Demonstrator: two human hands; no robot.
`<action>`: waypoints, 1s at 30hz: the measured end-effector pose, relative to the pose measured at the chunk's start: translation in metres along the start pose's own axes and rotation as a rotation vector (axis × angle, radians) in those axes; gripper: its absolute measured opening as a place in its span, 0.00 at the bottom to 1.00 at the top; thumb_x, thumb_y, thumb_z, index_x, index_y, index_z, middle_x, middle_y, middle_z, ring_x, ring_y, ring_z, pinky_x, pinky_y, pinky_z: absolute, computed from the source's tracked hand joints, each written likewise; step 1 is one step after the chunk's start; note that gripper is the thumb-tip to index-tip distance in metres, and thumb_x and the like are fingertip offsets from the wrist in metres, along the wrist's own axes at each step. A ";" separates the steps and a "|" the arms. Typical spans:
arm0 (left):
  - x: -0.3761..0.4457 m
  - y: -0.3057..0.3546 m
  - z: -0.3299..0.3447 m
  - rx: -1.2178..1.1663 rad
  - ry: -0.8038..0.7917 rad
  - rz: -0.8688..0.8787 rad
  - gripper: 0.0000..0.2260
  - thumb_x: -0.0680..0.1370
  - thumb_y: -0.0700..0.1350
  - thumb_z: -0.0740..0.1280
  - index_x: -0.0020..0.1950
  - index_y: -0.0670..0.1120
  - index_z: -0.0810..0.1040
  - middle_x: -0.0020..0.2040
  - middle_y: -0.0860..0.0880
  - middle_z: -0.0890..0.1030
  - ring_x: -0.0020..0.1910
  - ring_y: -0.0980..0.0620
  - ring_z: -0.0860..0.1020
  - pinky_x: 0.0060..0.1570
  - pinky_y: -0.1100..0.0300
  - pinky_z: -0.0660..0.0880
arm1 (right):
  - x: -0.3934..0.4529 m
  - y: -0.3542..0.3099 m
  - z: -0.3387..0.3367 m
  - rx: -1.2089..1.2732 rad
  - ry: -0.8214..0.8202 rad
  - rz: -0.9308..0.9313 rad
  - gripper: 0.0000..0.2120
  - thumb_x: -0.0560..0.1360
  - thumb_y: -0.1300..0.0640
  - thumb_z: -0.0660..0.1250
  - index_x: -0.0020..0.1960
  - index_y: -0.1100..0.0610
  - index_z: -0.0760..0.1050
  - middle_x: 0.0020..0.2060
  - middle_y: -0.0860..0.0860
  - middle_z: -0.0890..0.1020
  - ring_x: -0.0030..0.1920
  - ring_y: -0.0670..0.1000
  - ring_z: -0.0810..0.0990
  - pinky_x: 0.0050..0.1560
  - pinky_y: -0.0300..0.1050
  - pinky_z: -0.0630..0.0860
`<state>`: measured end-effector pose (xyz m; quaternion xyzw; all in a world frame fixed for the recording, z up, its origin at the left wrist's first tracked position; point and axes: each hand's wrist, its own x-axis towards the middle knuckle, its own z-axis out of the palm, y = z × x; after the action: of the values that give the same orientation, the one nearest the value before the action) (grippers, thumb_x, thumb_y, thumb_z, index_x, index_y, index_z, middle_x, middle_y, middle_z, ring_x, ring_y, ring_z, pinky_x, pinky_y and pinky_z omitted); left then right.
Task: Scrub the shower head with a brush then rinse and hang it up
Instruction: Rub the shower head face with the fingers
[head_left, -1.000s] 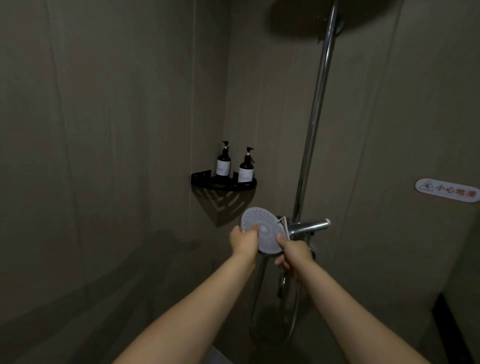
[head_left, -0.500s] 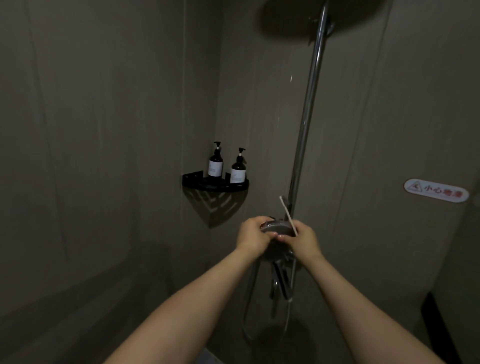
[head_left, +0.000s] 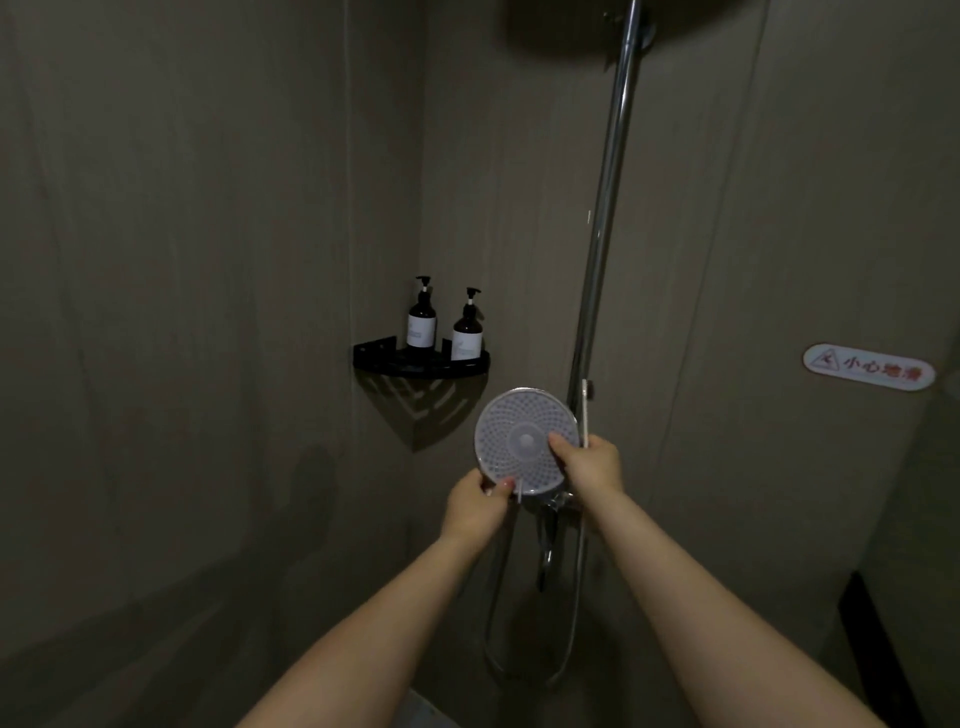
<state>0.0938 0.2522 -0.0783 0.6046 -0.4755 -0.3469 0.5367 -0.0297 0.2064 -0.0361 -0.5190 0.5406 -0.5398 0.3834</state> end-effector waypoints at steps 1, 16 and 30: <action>0.001 -0.001 -0.004 0.061 -0.001 0.016 0.09 0.75 0.47 0.66 0.52 0.45 0.78 0.51 0.42 0.83 0.51 0.42 0.81 0.53 0.47 0.78 | 0.000 -0.001 -0.005 -0.157 -0.009 -0.071 0.10 0.69 0.53 0.73 0.46 0.57 0.79 0.41 0.55 0.84 0.41 0.53 0.83 0.34 0.40 0.78; 0.010 0.020 -0.009 0.741 -0.035 0.144 0.27 0.72 0.67 0.56 0.51 0.47 0.79 0.52 0.44 0.82 0.50 0.44 0.80 0.45 0.56 0.72 | -0.011 -0.015 -0.018 -0.854 0.125 -0.268 0.30 0.66 0.35 0.68 0.56 0.58 0.69 0.50 0.54 0.79 0.49 0.58 0.80 0.41 0.44 0.71; 0.008 0.010 -0.037 0.963 -0.110 0.149 0.29 0.70 0.70 0.56 0.51 0.47 0.77 0.52 0.45 0.81 0.50 0.43 0.79 0.44 0.55 0.71 | -0.008 -0.011 -0.011 -0.944 0.100 -0.309 0.19 0.78 0.46 0.55 0.54 0.59 0.76 0.47 0.59 0.82 0.47 0.60 0.81 0.40 0.45 0.71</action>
<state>0.1288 0.2572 -0.0606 0.7291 -0.6516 -0.0799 0.1936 -0.0370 0.2177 -0.0256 -0.6834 0.6605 -0.3108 -0.0039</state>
